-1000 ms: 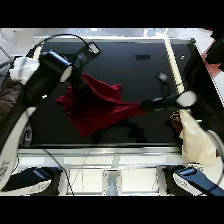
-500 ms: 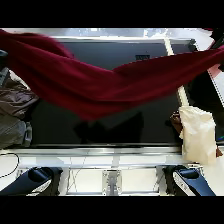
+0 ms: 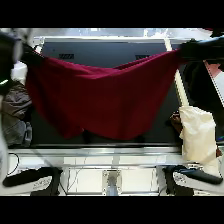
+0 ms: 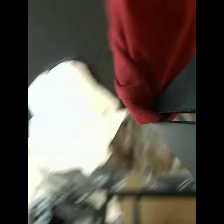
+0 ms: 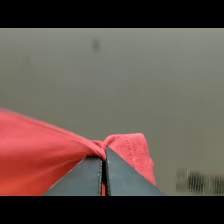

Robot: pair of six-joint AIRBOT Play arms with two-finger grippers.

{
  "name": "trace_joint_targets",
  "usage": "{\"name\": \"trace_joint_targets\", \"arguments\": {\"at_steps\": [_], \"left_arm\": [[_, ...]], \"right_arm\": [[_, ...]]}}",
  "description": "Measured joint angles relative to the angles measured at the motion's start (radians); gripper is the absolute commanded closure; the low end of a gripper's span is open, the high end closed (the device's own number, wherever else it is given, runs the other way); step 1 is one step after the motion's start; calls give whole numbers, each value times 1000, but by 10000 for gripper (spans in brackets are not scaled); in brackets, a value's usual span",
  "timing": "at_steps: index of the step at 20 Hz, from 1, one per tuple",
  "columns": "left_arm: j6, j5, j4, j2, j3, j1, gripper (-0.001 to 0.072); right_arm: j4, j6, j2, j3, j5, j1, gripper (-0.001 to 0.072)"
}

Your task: Fold the shirts.

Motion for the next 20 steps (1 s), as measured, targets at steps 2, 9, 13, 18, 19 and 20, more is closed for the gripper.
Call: {"name": "trace_joint_targets", "arguments": {"at_steps": [2, 9, 13, 18, 19, 20], "left_arm": [[1, 14, -62, -148, 0, 66, 689], [-217, 296, -10, -434, 15, 144, 96], [-311, 385, 70, -338, 45, 167, 98], [-428, 270, 74, -24, -69, 326, 161], [-441, 251, 47, 55, -155, 378, 161], [-452, 243, 9, 145, -267, 439, 161]], "right_arm": [[11, 21, -163, 2, -111, 0, 693], [114, 102, -489, 23, -554, -4, 146], [100, 106, -490, 151, -499, -56, 147], [76, 33, -290, 119, -268, -179, 154], [75, 16, -243, 83, -222, -200, 154], [75, -1, -195, 35, -177, -219, 154]]}}
